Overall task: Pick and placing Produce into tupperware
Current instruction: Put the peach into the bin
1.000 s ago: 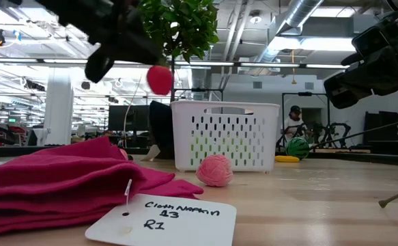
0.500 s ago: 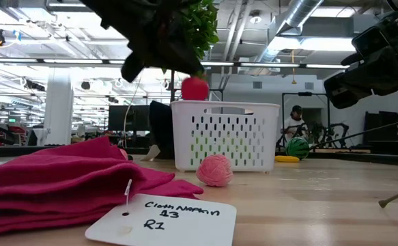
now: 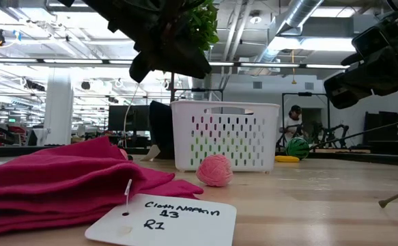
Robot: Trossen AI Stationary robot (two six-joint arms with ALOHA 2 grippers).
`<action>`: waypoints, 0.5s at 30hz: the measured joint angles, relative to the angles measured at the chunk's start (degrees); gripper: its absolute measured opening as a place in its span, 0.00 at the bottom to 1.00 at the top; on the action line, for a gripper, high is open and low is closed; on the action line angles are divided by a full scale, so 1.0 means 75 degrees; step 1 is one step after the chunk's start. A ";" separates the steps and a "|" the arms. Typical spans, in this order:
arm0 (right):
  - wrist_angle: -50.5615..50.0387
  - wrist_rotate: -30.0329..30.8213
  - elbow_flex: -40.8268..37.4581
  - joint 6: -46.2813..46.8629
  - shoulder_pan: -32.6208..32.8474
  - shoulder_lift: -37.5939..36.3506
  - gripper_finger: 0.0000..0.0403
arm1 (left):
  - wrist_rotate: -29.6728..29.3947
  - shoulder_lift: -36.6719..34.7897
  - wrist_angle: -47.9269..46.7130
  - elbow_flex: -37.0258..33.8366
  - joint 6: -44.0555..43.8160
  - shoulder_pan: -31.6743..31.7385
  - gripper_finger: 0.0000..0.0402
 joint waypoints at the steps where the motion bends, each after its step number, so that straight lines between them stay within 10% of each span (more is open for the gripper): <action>1: 0.0003 0.0000 0.0002 0.0000 0.0001 -0.0002 0.14 | -0.0017 0.0000 -0.0028 0.0000 -0.0011 0.0008 0.20; 15: 0.0003 0.0000 0.0000 -0.0003 0.0001 0.0000 0.14 | -0.0347 0.0000 -0.0260 -0.0003 0.0263 -0.0100 0.37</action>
